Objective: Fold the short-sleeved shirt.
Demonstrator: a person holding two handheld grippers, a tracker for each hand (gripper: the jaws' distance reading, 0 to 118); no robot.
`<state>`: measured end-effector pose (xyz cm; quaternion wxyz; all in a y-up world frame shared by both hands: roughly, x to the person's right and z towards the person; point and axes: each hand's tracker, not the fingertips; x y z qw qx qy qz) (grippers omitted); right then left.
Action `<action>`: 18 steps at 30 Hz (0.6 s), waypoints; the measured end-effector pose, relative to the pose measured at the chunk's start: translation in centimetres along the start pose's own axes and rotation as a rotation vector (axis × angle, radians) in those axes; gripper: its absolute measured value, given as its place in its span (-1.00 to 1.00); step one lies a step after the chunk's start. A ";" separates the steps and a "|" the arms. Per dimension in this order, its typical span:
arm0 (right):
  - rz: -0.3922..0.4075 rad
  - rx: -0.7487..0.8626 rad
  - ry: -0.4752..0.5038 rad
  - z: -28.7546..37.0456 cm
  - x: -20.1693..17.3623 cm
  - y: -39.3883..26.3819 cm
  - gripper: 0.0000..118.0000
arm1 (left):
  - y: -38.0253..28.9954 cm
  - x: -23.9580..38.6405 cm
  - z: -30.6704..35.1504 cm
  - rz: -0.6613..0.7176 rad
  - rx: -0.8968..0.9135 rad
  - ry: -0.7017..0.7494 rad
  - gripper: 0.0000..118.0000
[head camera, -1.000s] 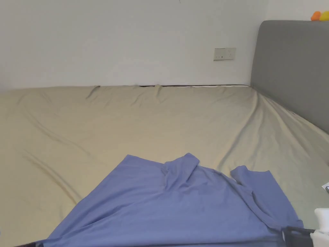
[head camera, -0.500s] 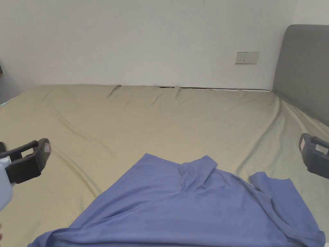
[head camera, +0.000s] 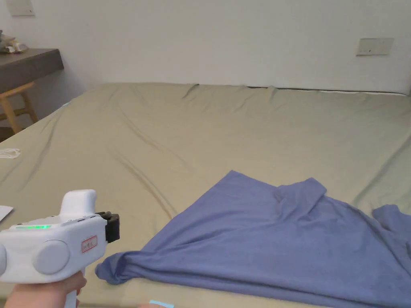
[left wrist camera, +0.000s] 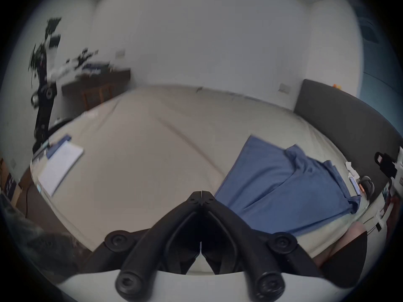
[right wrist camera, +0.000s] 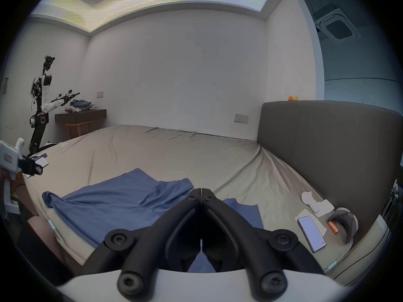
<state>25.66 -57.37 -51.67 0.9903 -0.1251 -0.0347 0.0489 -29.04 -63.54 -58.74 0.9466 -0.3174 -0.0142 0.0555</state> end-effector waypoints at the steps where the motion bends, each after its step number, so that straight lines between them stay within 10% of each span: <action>1: 0.003 -0.004 -0.001 -0.1 -0.1 -0.1 -0.97 | -0.8 -0.7 -0.9 0.015 0.000 0.024 -0.83; 3: 0.017 -0.013 0.007 -0.2 -0.2 -0.1 -0.97 | -1.1 -1.3 -2.8 0.054 -0.133 0.035 0.88; 10: 0.039 -0.048 0.027 -0.1 -0.5 -0.6 -0.97 | -2.6 -1.5 -6.0 0.028 -0.279 -0.009 1.00; 12: 0.043 -0.065 0.023 -0.3 -0.4 -1.1 -0.97 | -3.2 -0.7 -6.3 -0.061 -0.290 0.029 0.33; 13: 0.042 -0.076 0.024 -0.4 -0.2 -1.2 -0.97 | -3.4 -0.3 -6.5 -0.118 -0.260 0.061 -0.86; 14: 0.040 -0.085 0.024 -0.4 -0.1 -1.3 -0.97 | -3.5 -0.2 -6.5 -0.133 -0.202 0.205 -0.99; 18: 0.002 -0.145 0.047 -1.5 0.4 -2.1 -0.97 | -1.5 1.4 -4.5 -0.123 -0.158 0.028 -0.99</action>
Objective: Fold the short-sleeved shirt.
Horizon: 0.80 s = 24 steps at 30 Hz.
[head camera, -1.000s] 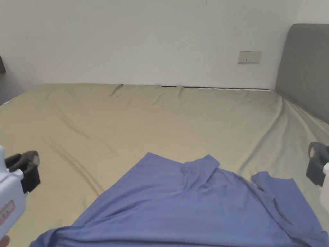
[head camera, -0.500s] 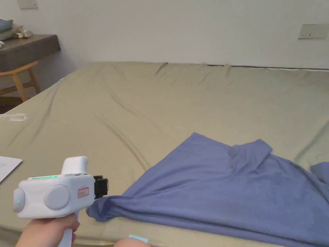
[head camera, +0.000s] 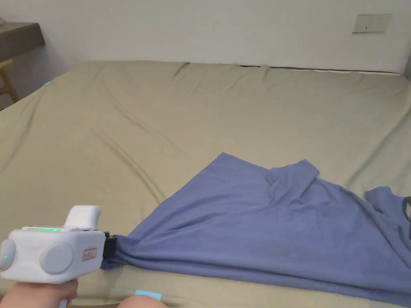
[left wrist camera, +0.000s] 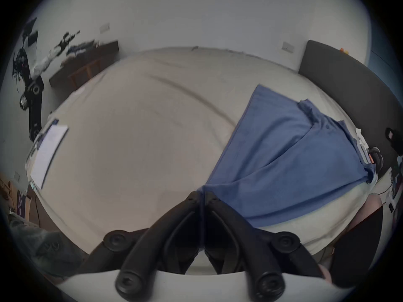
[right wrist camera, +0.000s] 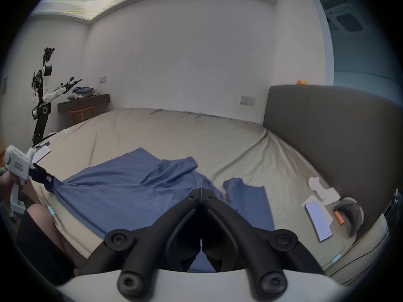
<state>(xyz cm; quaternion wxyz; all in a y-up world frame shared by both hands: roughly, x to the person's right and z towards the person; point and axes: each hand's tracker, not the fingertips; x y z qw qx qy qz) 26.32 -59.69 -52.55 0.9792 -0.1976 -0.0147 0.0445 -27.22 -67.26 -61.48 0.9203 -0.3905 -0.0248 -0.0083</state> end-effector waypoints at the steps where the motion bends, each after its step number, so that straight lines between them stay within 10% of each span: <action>1: -0.013 -0.033 0.019 -0.9 0.1 -0.1 -0.97 | -0.7 -0.2 0.8 -0.017 0.022 0.000 -0.99; 10: -0.014 -0.252 0.125 -19.8 1.2 3.0 -0.93 | 0.9 0.4 4.0 0.083 0.119 -0.077 -0.99; 13: -0.052 -0.373 0.138 -27.7 2.0 3.8 0.88 | 1.1 0.5 3.8 0.099 0.111 -0.091 -0.99; 14: -0.058 -0.436 0.128 -29.7 1.8 3.5 0.99 | 1.1 0.5 3.8 0.107 0.100 -0.099 -0.99; 22: -0.042 -0.565 0.066 -33.8 2.0 1.5 0.71 | 1.5 1.0 2.8 0.110 0.073 -0.123 -0.99; 24: -0.031 -0.506 -0.020 -32.6 2.1 1.5 -0.88 | 1.4 1.2 2.8 0.103 0.073 -0.128 -0.99</action>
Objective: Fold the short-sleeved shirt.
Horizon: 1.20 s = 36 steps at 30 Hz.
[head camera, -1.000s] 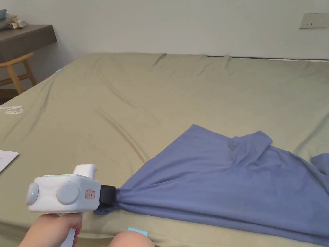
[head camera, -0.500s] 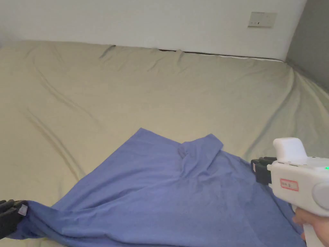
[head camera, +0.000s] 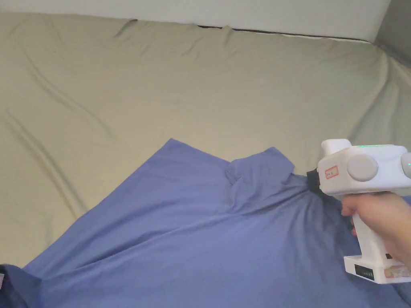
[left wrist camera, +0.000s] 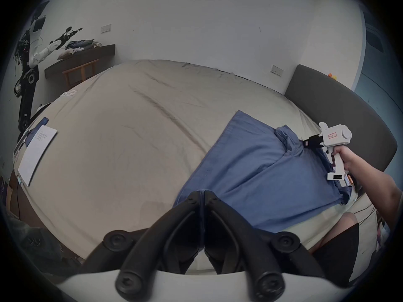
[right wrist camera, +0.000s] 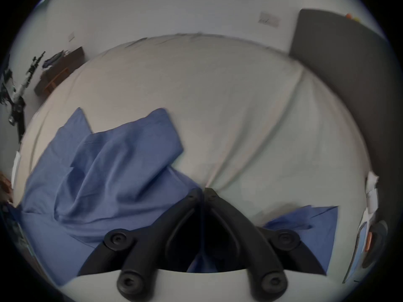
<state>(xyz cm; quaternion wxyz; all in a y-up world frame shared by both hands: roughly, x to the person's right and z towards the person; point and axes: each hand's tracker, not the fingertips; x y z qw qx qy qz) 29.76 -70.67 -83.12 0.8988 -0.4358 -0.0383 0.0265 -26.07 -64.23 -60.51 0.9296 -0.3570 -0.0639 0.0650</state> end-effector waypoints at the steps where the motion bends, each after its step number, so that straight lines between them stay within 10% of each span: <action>1: -0.014 0.039 0.078 0.6 0.7 -0.2 -0.95 | -0.1 0.2 -0.1 -0.006 -0.003 -0.005 -0.99; 18: -0.061 0.321 0.113 20.3 3.8 -0.6 -0.95 | 5.2 0.0 7.2 0.009 0.231 0.000 -0.99; 36: -0.036 0.741 -0.079 40.8 8.0 12.3 -0.95 | 31.0 3.3 11.7 -0.134 0.544 0.100 -0.99</action>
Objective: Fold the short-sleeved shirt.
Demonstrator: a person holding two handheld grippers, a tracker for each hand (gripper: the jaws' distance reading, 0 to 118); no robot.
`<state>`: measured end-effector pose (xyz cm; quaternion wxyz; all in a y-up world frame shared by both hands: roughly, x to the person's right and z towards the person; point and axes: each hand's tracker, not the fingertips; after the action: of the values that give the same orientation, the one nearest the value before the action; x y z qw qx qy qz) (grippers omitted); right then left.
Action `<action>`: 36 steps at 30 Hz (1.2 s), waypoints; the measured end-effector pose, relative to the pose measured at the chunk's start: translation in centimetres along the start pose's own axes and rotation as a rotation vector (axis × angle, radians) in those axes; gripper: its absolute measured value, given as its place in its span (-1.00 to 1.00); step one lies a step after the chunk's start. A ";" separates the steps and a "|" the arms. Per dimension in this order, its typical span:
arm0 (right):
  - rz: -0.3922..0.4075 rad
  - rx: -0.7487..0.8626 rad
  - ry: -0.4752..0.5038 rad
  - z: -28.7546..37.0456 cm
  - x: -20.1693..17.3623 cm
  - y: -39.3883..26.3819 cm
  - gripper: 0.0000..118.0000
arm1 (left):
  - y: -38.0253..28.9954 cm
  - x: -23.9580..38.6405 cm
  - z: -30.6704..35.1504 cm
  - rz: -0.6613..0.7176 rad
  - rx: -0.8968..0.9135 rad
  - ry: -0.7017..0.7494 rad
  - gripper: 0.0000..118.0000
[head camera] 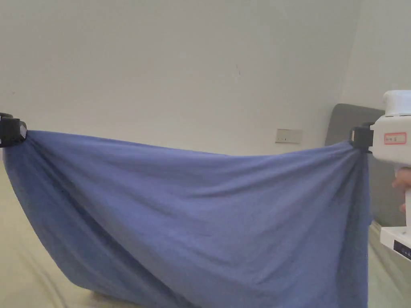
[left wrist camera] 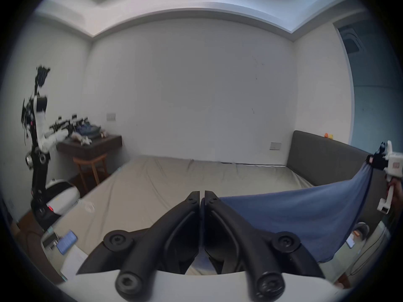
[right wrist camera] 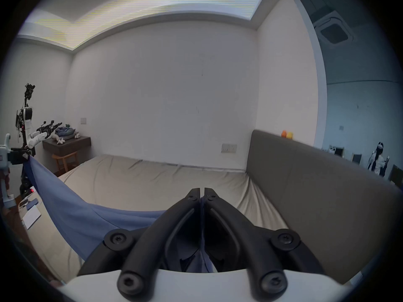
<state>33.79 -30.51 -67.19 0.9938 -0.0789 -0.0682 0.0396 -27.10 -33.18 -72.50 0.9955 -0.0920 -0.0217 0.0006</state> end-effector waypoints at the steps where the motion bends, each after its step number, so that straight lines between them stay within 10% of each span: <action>1: 0.001 0.021 -0.016 -0.6 0.1 1.0 -0.95 | 1.0 0.2 -0.8 -0.014 0.006 0.012 -0.99; 23: -0.018 0.270 -0.152 -18.9 -5.5 15.1 -0.95 | 16.8 0.5 -15.4 -0.083 0.242 0.188 -0.99; 36: 0.040 0.272 -0.151 -23.6 -6.6 11.4 -0.95 | 9.4 0.3 -20.3 -0.067 0.196 0.200 -0.99</action>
<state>29.81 -23.49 -92.99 0.9864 0.0583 -0.1349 0.0741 -25.91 -27.63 -94.17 0.9964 0.0070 0.0745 -0.0398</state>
